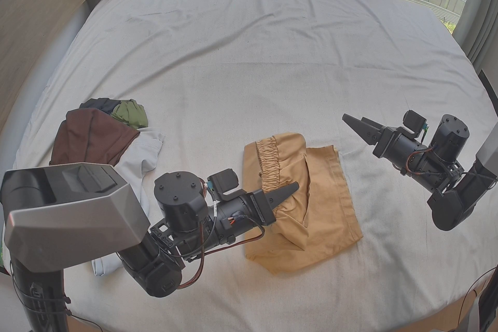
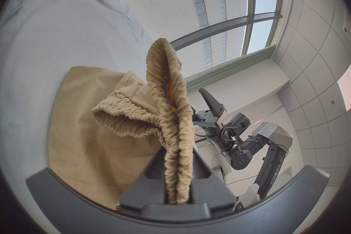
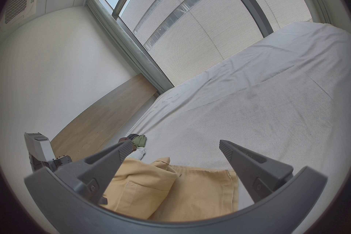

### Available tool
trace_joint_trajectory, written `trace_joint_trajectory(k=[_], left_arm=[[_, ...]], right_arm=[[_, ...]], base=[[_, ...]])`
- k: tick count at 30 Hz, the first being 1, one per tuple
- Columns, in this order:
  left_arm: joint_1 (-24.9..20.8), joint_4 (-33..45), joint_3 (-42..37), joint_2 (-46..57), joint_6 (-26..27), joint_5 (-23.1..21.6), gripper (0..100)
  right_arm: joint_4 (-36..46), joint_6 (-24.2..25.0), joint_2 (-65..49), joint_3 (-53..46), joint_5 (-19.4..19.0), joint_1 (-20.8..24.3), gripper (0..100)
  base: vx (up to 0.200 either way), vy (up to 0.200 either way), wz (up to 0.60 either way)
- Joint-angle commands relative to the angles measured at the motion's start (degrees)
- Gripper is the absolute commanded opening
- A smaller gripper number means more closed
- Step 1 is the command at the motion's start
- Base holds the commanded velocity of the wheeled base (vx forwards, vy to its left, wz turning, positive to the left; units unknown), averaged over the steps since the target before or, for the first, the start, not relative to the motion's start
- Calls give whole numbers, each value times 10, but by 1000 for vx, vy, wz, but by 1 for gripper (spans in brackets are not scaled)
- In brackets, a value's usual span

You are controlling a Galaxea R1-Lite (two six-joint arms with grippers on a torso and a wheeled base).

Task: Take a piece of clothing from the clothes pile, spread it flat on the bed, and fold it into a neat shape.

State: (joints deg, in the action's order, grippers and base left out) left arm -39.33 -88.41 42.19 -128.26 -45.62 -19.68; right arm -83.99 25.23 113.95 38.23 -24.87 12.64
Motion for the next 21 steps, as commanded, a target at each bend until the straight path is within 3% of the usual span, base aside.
trace_joint_trajectory(k=[1, 7, 8, 21], left_arm=[[0, 0, 1, -13, 0, -1, 0], [0, 0, 8, -23, 3, 0, 0], [0, 0, 10, -23, 3, 0, 100], [-1, 1, 13, -21, 3, 3, 100]], right_arm=[[0, 0, 1, 0, 0, 0, 100], [0, 0, 1, 1, 0, 0, 100], [0, 0, 1, 2, 0, 0, 100], [0, 0, 1, 2, 0, -2, 100]], base=[[0, 0, 0], [0, 0, 0], [0, 0, 0], [0, 0, 0]])
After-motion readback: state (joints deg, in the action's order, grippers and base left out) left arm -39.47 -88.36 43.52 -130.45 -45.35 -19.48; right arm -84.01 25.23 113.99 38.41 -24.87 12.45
